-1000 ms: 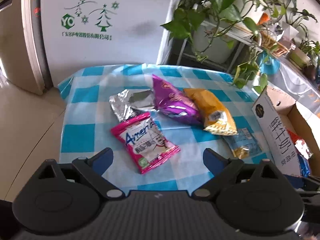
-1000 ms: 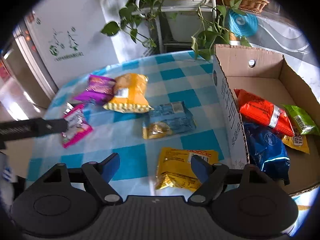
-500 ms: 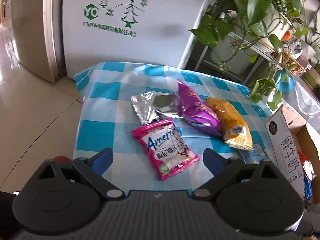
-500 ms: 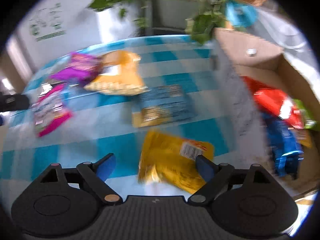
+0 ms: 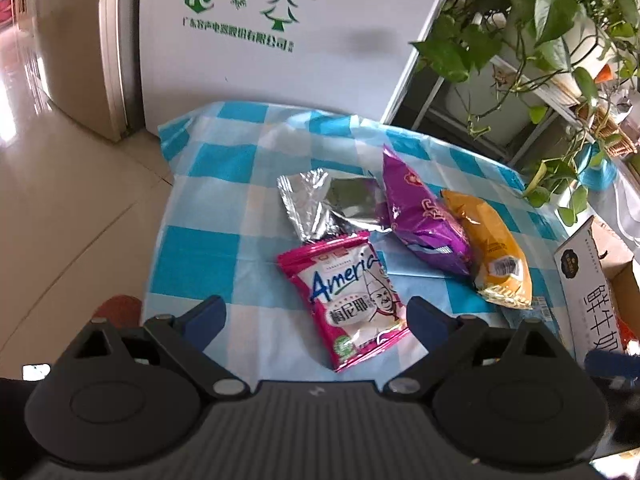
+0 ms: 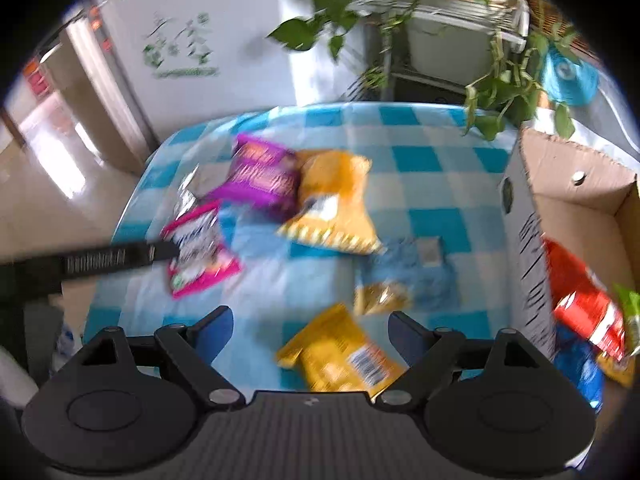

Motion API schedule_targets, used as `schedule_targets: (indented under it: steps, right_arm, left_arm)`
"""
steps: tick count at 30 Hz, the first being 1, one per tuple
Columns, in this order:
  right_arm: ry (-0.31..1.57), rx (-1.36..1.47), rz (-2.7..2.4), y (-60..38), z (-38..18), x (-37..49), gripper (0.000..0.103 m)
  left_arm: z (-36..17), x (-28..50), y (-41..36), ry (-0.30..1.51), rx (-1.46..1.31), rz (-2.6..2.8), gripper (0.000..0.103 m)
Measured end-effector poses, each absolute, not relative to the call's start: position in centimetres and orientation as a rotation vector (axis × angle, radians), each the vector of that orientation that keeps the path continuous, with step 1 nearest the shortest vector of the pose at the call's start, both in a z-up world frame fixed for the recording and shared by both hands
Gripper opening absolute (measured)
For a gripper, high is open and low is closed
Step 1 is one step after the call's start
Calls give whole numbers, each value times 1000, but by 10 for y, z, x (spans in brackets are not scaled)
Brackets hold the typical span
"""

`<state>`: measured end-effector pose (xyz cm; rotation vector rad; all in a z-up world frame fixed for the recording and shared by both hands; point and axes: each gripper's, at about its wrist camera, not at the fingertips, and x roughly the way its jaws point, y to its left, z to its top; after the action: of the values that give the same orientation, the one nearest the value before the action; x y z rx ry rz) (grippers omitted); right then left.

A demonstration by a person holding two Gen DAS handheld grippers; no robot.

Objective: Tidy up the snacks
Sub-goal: 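Grasp the orange-yellow bag with the right tool while the left tool moves toward the pink Ameria pack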

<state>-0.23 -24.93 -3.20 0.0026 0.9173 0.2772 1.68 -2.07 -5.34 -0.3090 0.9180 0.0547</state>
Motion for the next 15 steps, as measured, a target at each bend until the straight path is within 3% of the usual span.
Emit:
schedule_targets:
  steps: [15]
  right_arm:
    - [950, 204, 232, -263, -43, 92, 89]
  left_arm:
    - [-73, 54, -47, 940, -261, 59, 96]
